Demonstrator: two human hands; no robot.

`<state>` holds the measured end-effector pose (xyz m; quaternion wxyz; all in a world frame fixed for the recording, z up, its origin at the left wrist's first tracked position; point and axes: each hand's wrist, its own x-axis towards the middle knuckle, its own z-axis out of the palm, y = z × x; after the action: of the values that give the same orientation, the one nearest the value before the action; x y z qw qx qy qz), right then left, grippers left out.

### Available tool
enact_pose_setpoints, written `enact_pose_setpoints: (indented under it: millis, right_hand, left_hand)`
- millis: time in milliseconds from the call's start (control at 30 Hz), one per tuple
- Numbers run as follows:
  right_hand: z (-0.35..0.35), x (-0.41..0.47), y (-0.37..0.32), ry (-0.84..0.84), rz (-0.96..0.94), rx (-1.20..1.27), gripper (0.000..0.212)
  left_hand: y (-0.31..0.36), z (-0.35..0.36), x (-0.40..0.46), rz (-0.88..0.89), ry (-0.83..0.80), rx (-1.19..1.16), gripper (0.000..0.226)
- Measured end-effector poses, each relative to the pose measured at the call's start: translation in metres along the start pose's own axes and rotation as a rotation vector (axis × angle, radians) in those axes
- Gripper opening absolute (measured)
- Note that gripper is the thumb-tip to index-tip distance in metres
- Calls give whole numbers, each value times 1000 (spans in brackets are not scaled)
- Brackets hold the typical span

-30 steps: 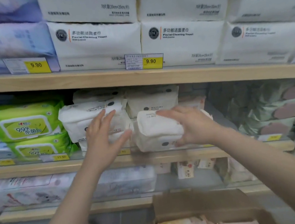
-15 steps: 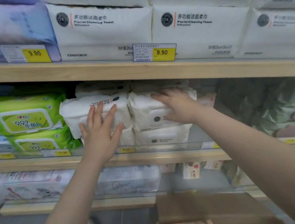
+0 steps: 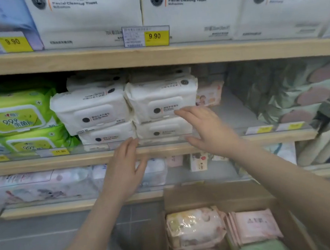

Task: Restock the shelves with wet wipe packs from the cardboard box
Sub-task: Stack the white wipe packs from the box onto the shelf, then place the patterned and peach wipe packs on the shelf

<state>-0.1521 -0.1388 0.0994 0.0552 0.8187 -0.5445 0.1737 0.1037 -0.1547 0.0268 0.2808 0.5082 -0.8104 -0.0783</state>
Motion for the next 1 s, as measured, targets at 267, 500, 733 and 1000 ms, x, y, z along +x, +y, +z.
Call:
enact_pose_setpoints:
  millis: [267,500,733,1000]
  right_hand:
    - [91,-151,-3,-285,205,161,64]
    - [155,-204,-19,-492,201,113,65]
    - [202,-196,-33,-523,277,14,94]
    - [216,-196,-36,-616,347,-121,97]
  left_hand:
    - [22,97,-102,-163,-340,-72,73]
    - [21,151,-175,-128,-556,-14,74]
    - [8,165,-193,-218,-479,-106,79]
    - [7,169,-192,-209,-466,-131,74]
